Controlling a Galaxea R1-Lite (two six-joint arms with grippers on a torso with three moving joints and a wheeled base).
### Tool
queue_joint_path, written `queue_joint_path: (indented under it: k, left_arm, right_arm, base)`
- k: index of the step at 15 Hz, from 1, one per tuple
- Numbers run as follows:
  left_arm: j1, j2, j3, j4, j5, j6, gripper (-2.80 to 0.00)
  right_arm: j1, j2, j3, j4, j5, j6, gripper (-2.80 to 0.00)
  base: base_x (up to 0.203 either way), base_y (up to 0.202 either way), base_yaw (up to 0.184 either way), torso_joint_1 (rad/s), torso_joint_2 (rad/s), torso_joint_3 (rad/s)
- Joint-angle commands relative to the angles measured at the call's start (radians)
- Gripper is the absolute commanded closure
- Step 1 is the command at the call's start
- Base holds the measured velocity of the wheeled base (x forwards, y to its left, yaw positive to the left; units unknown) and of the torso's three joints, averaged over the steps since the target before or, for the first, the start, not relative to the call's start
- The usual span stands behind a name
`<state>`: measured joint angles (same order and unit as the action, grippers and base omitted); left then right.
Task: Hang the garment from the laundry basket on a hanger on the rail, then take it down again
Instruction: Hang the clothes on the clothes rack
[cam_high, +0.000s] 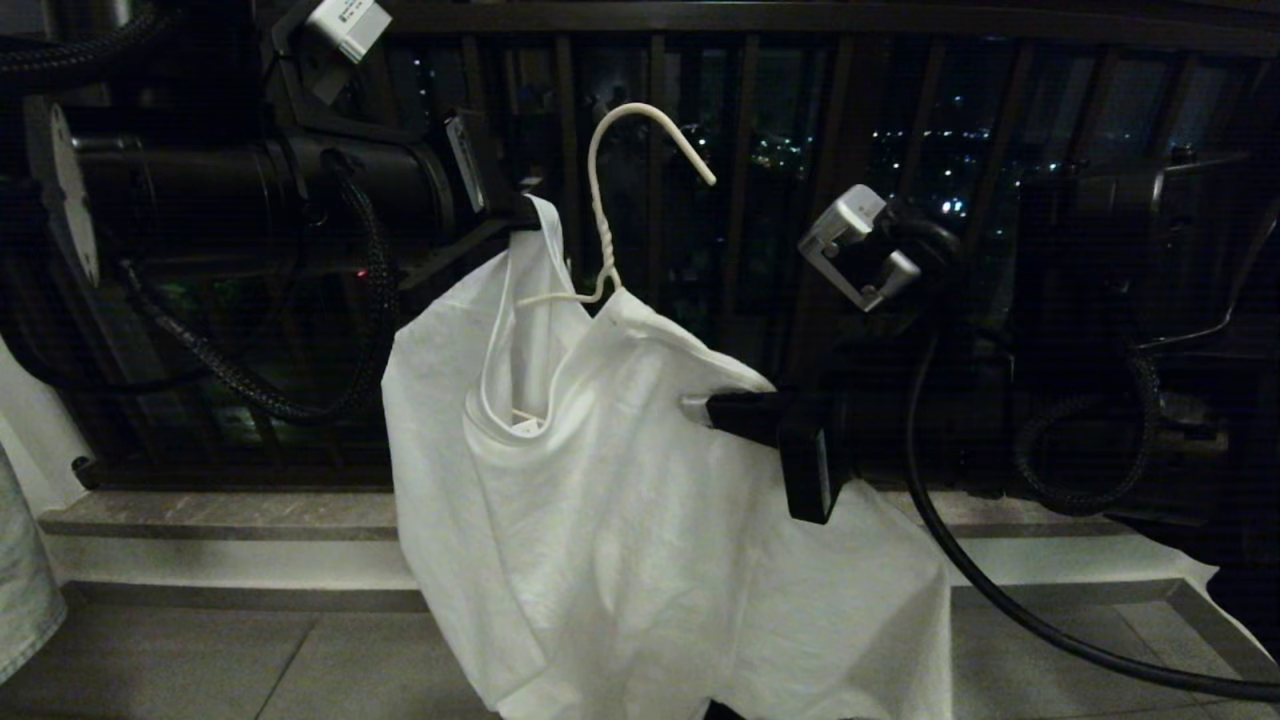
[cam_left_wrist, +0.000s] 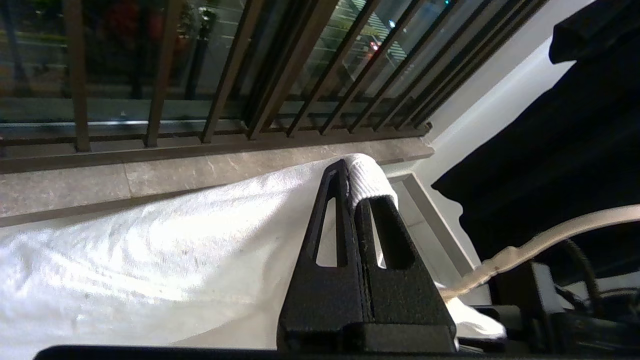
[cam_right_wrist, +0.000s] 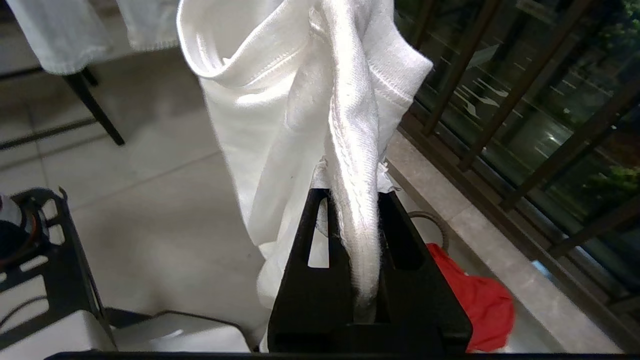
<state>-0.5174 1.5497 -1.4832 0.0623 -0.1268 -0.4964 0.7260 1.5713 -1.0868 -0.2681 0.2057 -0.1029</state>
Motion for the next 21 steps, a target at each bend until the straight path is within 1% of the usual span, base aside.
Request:
queue_joint_path:
  k: [1,3,7,18,21]
  left_arm:
    - [-0.007,0.016,-0.004,0.001,-0.002,-0.002,0.0]
    - [-0.016,0.029,-0.006,-0.001,-0.001,-0.004,0.0]
    - [-0.016,0.023,-0.005,-0.001,0.004,-0.004,0.0]
    - [-0.016,0.02,-0.003,-0.001,0.003,-0.002,0.0]
    - [-0.016,0.027,-0.008,-0.004,0.006,-0.008,0.0]
  right_arm:
    - [0.002,0.007,0.048,-0.066,0.002,0.001,0.0]
    - [0.004,0.023,0.054,-0.113,0.0,0.003,0.0]
    - [0.03,0.019,0.061,-0.114,0.0,0.004,0.0]
    - [0.038,0.019,0.061,-0.114,0.0,0.005,0.0]
    - [0.052,0.016,0.067,-0.115,0.0,0.005,0.0]
  base:
    - [0.0,0.0,0.0,0.0,0.0,0.0]
    - [0.0,0.0,0.0,0.0,0.0,0.0]
    - [0.0,0.0,0.0,0.0,0.0,0.0]
    - [0.0,0.0,0.0,0.0,0.0,0.0]
    - [0.0,0.0,0.0,0.0,0.0,0.0]
